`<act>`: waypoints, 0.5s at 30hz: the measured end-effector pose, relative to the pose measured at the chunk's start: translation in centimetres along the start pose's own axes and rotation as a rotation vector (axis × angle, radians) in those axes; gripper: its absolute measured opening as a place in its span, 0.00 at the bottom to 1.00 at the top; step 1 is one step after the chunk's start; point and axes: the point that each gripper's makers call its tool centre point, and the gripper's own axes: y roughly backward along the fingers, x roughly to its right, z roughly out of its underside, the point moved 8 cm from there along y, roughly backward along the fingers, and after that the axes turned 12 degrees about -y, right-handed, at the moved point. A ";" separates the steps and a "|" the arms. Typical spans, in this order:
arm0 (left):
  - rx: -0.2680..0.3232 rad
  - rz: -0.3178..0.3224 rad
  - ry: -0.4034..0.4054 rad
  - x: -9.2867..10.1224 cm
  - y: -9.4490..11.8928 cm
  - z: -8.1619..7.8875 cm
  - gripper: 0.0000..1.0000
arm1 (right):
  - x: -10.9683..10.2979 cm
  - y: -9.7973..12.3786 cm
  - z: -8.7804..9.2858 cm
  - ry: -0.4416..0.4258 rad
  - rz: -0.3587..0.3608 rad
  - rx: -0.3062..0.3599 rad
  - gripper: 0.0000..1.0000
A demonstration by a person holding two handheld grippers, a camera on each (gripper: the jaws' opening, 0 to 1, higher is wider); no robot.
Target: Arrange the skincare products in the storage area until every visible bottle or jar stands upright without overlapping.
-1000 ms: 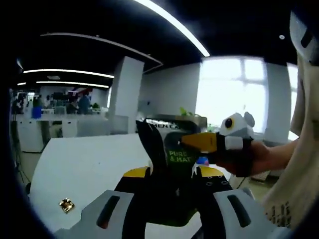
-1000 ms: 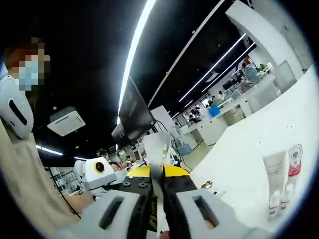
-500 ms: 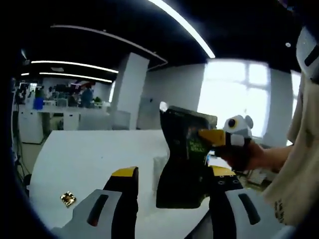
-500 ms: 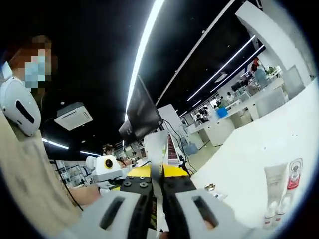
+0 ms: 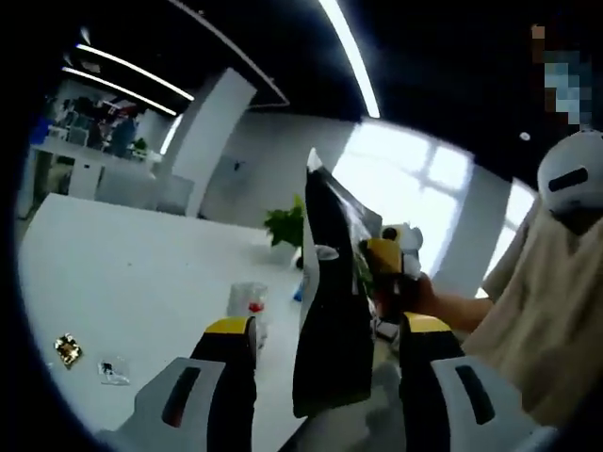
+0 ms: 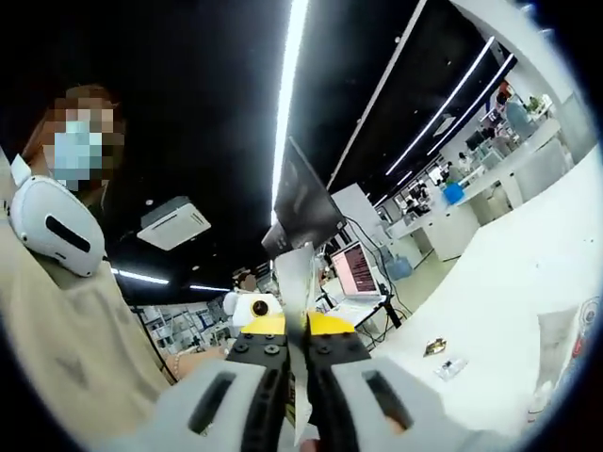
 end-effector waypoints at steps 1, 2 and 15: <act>-0.008 0.008 0.003 0.1 0.0 0.1 0.49 | 0.0 0.0 0.0 -0.006 -0.004 -0.004 0.04; -0.020 0.016 0.005 0.2 0.0 0.3 0.43 | 0.1 0.0 0.1 -0.013 -0.008 -0.007 0.04; 0.065 0.026 0.147 1.0 1.0 0.8 0.00 | 1.3 0.1 -0.3 -0.060 0.034 -0.037 0.04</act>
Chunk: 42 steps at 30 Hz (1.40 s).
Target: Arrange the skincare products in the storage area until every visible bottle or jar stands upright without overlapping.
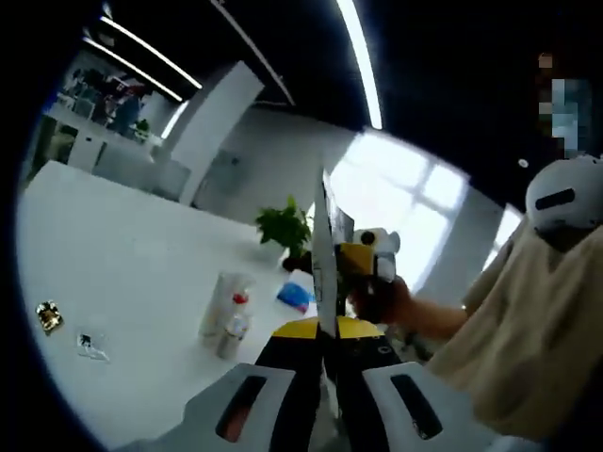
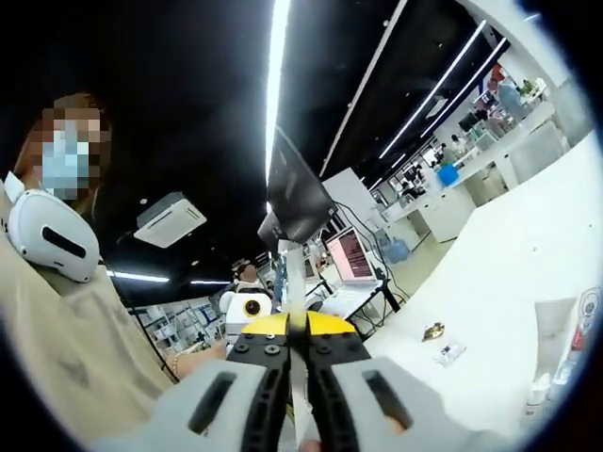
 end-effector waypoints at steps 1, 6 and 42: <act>0.002 0.000 -0.003 -0.1 0.0 0.0 0.00 | 0.0 0.0 0.0 0.000 0.001 0.001 0.04; 0.050 0.009 0.052 0.3 -0.1 0.2 0.00 | 0.5 -0.1 0.1 0.013 0.001 0.050 0.10; 0.249 -0.014 0.233 0.3 0.0 -0.4 0.00 | -0.3 -0.1 3.9 -0.270 -0.135 0.198 0.01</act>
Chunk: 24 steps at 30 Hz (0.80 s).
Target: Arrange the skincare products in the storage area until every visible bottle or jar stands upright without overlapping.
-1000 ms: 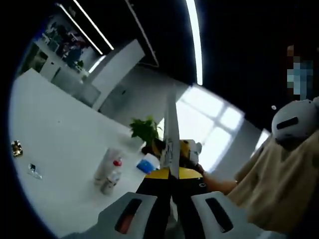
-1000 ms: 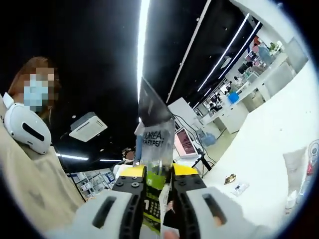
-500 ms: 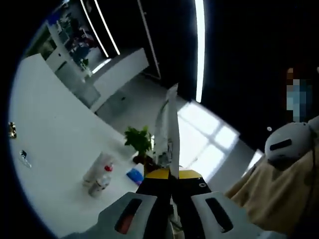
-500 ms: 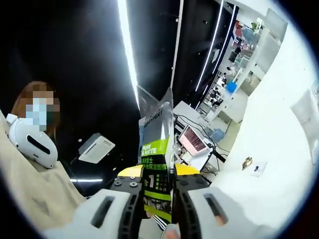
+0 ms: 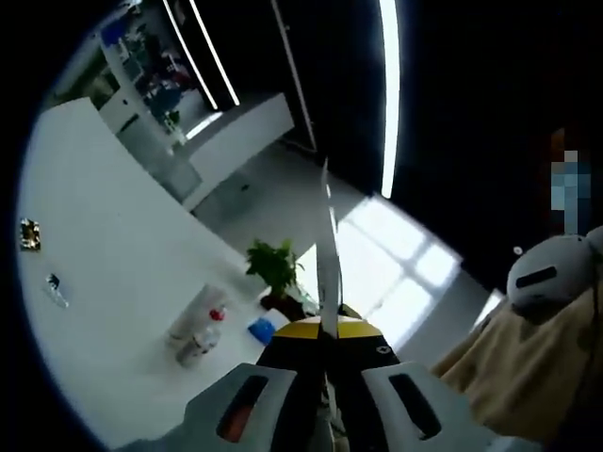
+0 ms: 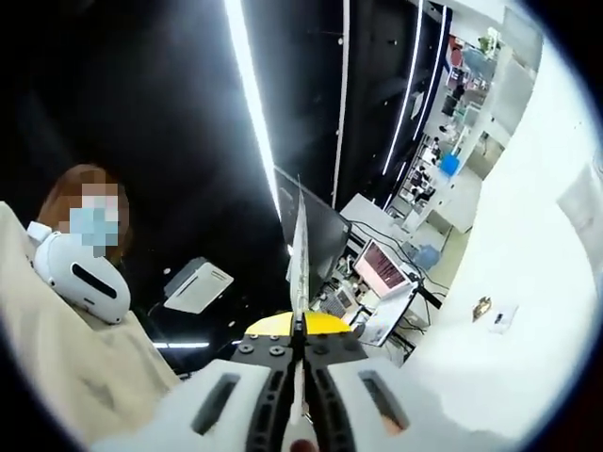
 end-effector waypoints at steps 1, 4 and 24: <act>-0.005 -0.008 -0.008 -0.1 0.0 0.0 0.00 | 0.1 0.1 0.0 -0.010 0.001 0.005 0.01; -0.016 -0.050 -0.043 -0.5 -0.1 0.0 0.05 | 0.6 0.2 0.2 -0.056 0.012 0.042 0.01; 0.034 -0.123 0.176 -2.0 0.9 2.7 0.00 | 3.4 1.8 0.4 -0.125 0.234 0.119 0.01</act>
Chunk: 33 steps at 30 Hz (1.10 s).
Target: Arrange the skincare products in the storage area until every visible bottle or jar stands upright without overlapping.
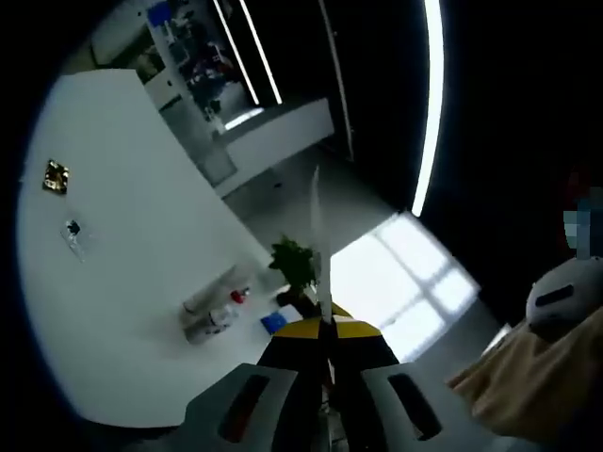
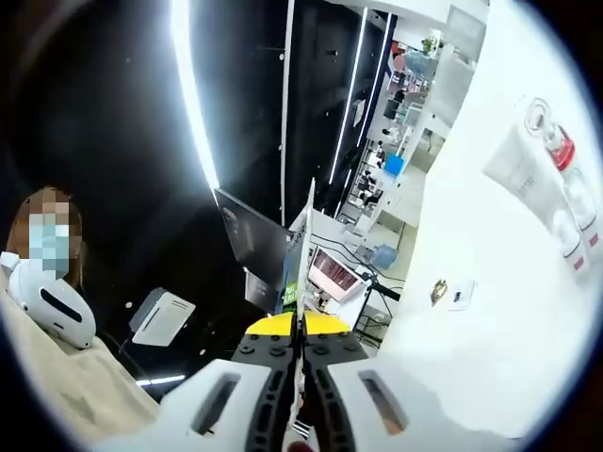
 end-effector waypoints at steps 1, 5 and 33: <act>0.006 -0.001 0.006 -0.1 0.0 0.1 0.00 | 0.1 0.0 0.0 -0.002 0.005 0.001 0.01; 0.039 0.005 0.058 -0.2 -0.2 0.4 0.00 | 0.5 -0.2 -0.1 0.082 0.029 0.010 0.04; 0.039 -0.088 0.228 -5.3 -2.0 1.1 0.00 | 5.0 1.7 -0.7 0.218 0.283 -0.051 0.79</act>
